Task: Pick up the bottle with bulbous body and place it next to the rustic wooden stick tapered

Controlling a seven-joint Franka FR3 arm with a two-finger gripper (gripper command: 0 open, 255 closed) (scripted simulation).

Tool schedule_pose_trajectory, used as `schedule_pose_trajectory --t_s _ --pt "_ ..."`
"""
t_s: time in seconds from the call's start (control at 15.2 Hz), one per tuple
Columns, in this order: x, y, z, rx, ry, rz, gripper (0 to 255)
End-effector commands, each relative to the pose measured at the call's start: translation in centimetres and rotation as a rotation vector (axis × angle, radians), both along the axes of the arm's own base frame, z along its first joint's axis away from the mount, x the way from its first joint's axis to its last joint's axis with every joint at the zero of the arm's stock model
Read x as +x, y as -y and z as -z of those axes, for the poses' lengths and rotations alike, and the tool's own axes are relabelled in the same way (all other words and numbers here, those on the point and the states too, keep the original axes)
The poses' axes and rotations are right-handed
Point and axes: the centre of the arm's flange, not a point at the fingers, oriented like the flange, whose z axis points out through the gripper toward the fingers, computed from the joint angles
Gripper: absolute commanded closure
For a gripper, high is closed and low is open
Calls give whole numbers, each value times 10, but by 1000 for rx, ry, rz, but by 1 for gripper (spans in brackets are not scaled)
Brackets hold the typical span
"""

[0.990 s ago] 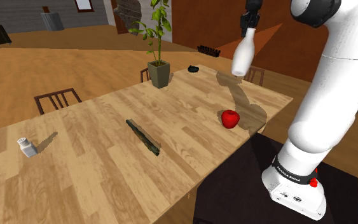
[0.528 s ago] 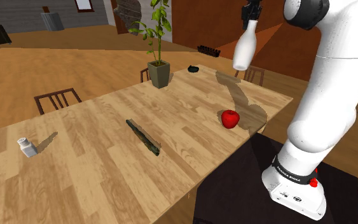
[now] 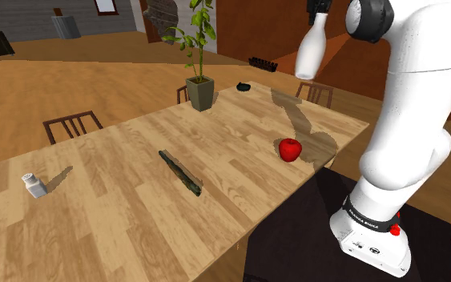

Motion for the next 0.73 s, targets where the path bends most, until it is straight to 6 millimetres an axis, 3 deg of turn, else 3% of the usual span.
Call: schedule_pose_trajectory --t_s 0.0,0.2,0.66 --pt "-1 0 -11 0 0 -1 255" --pt "-1 0 -23 0 0 -1 255" --pt "-9 -92 -24 0 0 -1 255"
